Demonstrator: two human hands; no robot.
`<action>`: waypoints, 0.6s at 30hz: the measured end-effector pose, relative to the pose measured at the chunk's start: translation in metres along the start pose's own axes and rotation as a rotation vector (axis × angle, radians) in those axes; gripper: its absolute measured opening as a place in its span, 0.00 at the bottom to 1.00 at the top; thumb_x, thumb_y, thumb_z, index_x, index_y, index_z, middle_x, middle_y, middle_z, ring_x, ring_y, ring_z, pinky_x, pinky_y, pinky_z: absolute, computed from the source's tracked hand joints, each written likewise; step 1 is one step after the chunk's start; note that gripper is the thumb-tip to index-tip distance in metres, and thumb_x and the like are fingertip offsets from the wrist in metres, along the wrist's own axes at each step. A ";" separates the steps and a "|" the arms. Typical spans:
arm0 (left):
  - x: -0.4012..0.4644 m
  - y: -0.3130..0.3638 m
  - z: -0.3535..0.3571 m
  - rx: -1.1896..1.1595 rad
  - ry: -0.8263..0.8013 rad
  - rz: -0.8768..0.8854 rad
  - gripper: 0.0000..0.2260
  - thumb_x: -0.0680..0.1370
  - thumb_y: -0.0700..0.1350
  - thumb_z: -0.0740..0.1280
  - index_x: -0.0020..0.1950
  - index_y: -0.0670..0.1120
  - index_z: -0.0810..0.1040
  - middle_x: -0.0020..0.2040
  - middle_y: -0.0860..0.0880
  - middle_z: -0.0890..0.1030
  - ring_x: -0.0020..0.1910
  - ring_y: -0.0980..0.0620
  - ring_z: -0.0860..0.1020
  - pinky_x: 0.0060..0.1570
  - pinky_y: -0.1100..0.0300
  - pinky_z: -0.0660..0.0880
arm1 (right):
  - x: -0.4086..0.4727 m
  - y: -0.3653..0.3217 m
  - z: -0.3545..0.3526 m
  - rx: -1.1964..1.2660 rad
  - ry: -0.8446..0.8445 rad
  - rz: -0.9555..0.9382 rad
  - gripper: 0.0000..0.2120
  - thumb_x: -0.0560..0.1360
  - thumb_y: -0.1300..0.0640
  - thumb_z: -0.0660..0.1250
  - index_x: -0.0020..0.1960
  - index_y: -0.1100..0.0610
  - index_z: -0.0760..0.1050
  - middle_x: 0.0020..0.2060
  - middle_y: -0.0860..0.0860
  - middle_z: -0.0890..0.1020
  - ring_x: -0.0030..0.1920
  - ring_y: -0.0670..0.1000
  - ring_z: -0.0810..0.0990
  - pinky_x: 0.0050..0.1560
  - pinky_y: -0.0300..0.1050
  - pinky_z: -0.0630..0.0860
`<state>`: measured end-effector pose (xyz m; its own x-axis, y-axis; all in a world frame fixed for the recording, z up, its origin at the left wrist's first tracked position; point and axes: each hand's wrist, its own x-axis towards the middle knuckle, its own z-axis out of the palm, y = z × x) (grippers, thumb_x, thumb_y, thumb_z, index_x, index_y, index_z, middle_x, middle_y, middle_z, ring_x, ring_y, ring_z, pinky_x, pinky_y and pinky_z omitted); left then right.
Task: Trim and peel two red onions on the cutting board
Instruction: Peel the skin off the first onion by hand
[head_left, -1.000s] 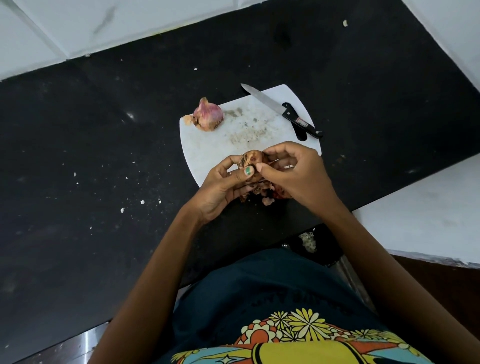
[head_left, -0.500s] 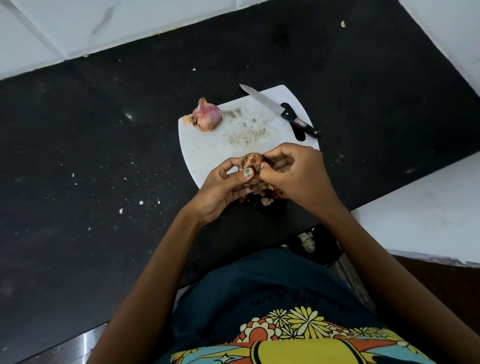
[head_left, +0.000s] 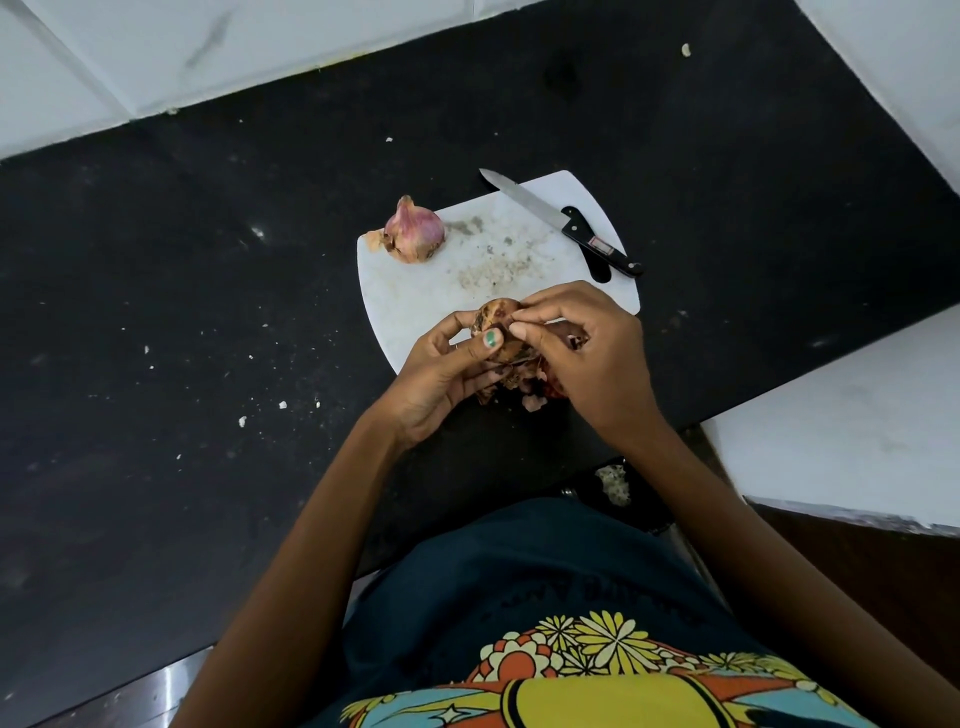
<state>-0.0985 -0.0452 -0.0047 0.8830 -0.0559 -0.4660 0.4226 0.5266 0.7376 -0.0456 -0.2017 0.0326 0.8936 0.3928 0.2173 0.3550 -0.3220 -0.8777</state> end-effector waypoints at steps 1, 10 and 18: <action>0.000 -0.001 -0.001 0.001 -0.002 0.002 0.13 0.67 0.46 0.73 0.49 0.47 0.75 0.41 0.49 0.84 0.40 0.55 0.82 0.41 0.65 0.79 | 0.000 0.001 0.001 -0.019 0.009 -0.012 0.03 0.73 0.63 0.71 0.46 0.61 0.82 0.43 0.51 0.82 0.47 0.46 0.81 0.46 0.47 0.80; 0.002 -0.004 -0.005 0.001 -0.018 0.008 0.26 0.60 0.51 0.82 0.52 0.47 0.76 0.45 0.49 0.83 0.44 0.54 0.82 0.45 0.64 0.79 | -0.001 0.000 0.005 0.004 -0.016 0.180 0.03 0.78 0.60 0.63 0.48 0.56 0.75 0.45 0.49 0.79 0.48 0.44 0.78 0.49 0.35 0.74; 0.000 -0.004 -0.005 -0.060 -0.090 -0.030 0.35 0.55 0.53 0.84 0.57 0.46 0.76 0.48 0.47 0.83 0.46 0.53 0.82 0.48 0.62 0.79 | 0.013 -0.003 -0.003 0.666 0.088 0.778 0.06 0.81 0.63 0.59 0.47 0.58 0.72 0.41 0.54 0.81 0.37 0.47 0.79 0.36 0.35 0.76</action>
<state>-0.1015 -0.0426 -0.0101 0.8860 -0.1466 -0.4399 0.4385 0.5734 0.6920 -0.0340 -0.1981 0.0395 0.8378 0.2062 -0.5056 -0.5312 0.0938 -0.8420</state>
